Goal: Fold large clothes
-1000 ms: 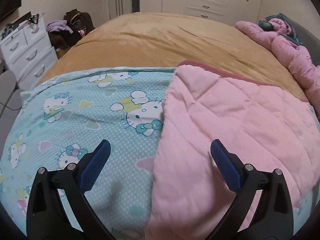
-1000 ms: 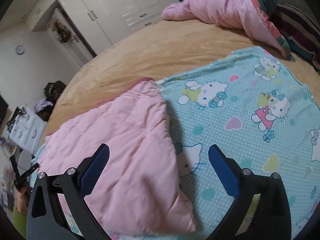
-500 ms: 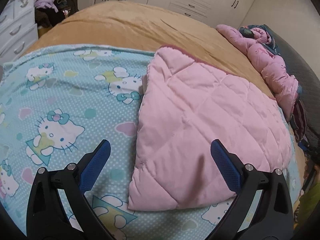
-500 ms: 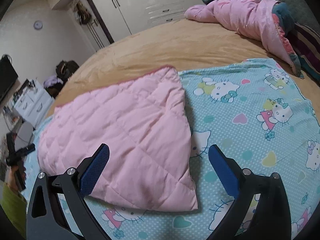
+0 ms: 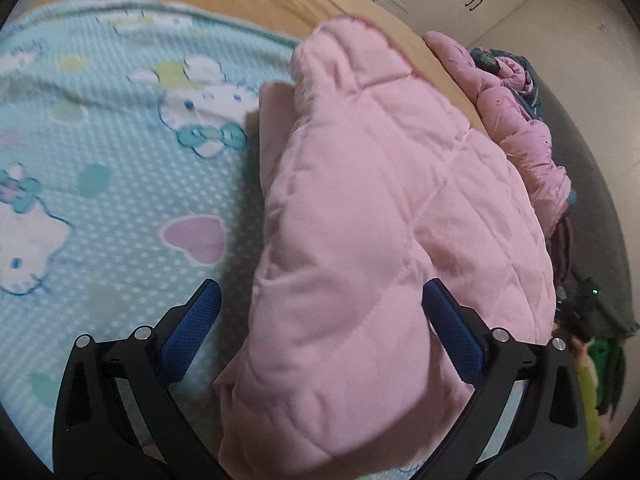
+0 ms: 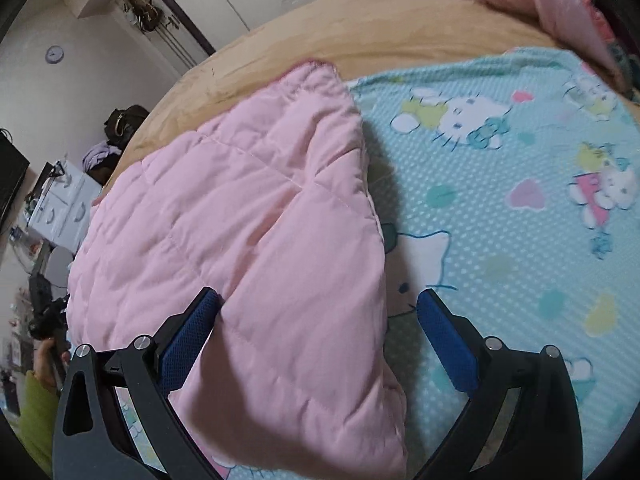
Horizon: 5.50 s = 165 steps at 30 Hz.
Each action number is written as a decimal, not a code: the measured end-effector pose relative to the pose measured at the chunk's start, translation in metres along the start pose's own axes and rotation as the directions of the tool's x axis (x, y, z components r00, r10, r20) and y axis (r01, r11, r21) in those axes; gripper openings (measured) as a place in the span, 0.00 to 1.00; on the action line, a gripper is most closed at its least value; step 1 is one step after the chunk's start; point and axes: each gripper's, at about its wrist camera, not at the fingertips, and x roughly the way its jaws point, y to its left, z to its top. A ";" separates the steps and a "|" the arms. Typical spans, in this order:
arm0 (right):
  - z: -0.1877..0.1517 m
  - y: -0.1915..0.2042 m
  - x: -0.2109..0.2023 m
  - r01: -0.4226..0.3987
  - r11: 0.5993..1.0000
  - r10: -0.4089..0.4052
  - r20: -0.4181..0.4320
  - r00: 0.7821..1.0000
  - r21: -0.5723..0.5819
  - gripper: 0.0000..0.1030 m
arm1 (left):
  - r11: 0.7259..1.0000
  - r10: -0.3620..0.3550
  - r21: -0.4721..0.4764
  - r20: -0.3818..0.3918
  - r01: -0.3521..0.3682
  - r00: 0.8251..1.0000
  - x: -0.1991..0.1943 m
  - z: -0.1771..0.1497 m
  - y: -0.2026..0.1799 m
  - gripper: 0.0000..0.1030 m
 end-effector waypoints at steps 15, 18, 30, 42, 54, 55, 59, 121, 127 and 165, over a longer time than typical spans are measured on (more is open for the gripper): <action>0.026 -0.010 0.065 -0.159 0.987 0.160 -0.163 0.974 0.020 0.96 | 0.998 0.007 0.064 -0.068 -0.003 0.998 0.041 0.018 -0.020 0.92; 0.023 -0.004 0.067 -0.155 0.988 0.153 -0.132 0.979 -0.004 0.96 | 0.996 0.021 0.083 -0.053 -0.016 0.998 0.046 0.021 -0.028 0.90; 0.004 0.020 0.033 -0.172 0.985 0.172 -0.019 0.985 0.020 0.35 | 0.969 0.124 0.210 0.026 -0.127 0.992 0.024 0.017 -0.078 0.42; 0.000 0.038 -0.017 -0.145 0.989 0.144 0.030 0.989 0.038 0.26 | 0.970 0.105 0.210 0.092 -0.123 0.990 -0.017 0.009 -0.083 0.36; -0.019 0.056 -0.074 -0.154 0.987 0.155 0.009 0.988 -0.046 0.26 | 0.966 0.101 0.226 0.104 -0.122 0.990 -0.051 -0.019 -0.102 0.35; -0.020 0.061 -0.074 -0.155 0.987 0.156 0.006 0.988 -0.044 0.26 | 0.966 0.103 0.225 0.104 -0.124 0.989 -0.053 -0.023 -0.104 0.35; -0.031 0.079 -0.075 -0.160 0.986 0.160 -0.006 0.987 -0.045 0.26 | 0.965 0.115 0.225 0.101 -0.135 0.988 -0.063 -0.038 -0.111 0.35; -0.138 0.092 -0.119 0.252 0.963 -0.242 0.109 0.964 -0.095 0.96 | 0.890 0.360 0.203 0.236 -0.408 0.902 -0.128 -0.135 -0.101 0.91; -0.148 0.117 -0.177 0.260 0.958 -0.220 0.267 0.938 -0.124 0.96 | 0.884 0.332 0.203 0.365 -0.422 0.870 -0.167 -0.152 -0.137 0.91; -0.329 0.178 -0.229 0.200 0.948 -0.096 0.377 0.921 -0.247 0.96 | 0.869 0.265 0.274 0.447 -0.413 0.854 -0.182 -0.313 -0.195 0.91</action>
